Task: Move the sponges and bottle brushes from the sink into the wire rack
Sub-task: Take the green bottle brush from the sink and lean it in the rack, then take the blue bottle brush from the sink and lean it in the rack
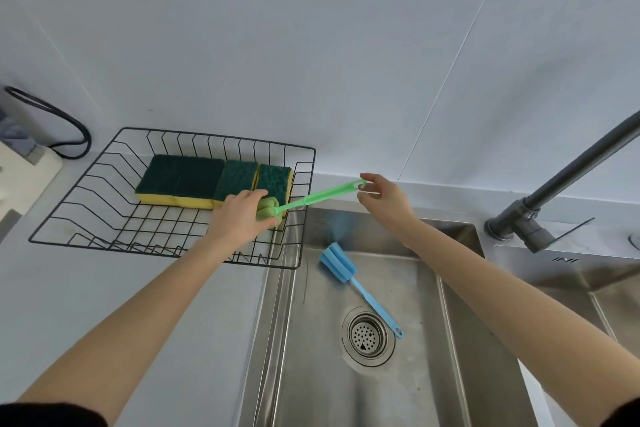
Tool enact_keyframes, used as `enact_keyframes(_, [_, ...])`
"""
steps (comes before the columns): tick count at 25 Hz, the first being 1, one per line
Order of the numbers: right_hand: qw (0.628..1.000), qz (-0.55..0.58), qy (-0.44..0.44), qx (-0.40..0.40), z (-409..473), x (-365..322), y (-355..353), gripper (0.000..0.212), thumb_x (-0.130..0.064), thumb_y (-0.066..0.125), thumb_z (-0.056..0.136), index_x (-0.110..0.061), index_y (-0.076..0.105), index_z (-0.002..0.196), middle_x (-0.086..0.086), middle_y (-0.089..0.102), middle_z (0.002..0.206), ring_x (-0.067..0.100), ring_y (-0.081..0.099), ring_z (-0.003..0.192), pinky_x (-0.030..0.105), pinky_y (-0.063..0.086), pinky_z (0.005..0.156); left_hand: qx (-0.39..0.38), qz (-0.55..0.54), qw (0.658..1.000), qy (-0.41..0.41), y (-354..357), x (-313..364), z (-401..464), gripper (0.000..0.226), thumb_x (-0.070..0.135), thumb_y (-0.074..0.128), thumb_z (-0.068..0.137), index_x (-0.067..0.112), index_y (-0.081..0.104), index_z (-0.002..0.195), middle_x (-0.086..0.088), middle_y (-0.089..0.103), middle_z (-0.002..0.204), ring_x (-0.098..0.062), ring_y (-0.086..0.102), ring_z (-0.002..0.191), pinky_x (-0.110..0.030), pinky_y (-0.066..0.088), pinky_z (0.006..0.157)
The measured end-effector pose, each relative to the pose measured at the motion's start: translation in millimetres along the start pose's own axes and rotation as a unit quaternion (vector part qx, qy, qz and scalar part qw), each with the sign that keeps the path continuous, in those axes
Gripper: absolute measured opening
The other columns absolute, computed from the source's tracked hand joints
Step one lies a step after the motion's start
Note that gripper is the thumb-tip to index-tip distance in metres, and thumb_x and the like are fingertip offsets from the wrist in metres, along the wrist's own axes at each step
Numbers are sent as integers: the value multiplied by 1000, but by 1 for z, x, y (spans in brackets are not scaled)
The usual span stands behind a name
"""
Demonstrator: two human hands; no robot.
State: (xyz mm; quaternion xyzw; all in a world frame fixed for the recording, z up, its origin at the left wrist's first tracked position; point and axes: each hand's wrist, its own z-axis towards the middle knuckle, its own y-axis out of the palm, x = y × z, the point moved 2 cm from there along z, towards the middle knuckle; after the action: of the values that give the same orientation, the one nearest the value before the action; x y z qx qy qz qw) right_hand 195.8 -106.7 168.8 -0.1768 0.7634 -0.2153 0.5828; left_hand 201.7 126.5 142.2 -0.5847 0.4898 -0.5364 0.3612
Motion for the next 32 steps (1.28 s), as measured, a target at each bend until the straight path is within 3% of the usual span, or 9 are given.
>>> enact_keyframes(5, [998,-54,4,-15,-23,6,-19,52,-17,50,93,-15,34,143,8,50,140,23,49,127,29,41,99,48,10,998,48,-28,28,-17,53,40,52,87,17,42,134,-7,51,135,-26,50,121,-42,47,91])
enact_keyframes(10, [992,-126,-5,-31,-47,24,-33,57,-16,50,93,-15,29,145,11,45,145,27,48,128,32,40,102,76,10,987,140,-35,72,-28,43,34,50,90,16,48,128,-5,56,130,-24,53,115,-38,46,89])
enact_keyframes(18, [985,-160,41,-45,-56,79,-43,54,-16,52,91,-9,36,141,14,50,139,27,47,128,35,40,105,-35,56,968,241,8,124,-32,46,31,46,92,18,41,136,-2,49,140,-21,44,129,-35,38,105])
enact_keyframes(28, [976,-150,122,-104,-45,162,-15,46,-14,51,89,-9,45,134,13,56,132,27,55,118,33,44,98,-160,102,955,227,101,136,-8,49,30,49,90,19,38,137,0,44,142,-23,41,128,-37,34,104])
enact_keyframes(32, [967,-146,156,-136,-42,193,3,45,-12,51,89,-9,45,134,14,56,131,28,55,118,32,44,99,-191,128,951,207,134,135,-1,55,32,49,90,19,32,140,0,33,149,-23,30,136,-39,28,110])
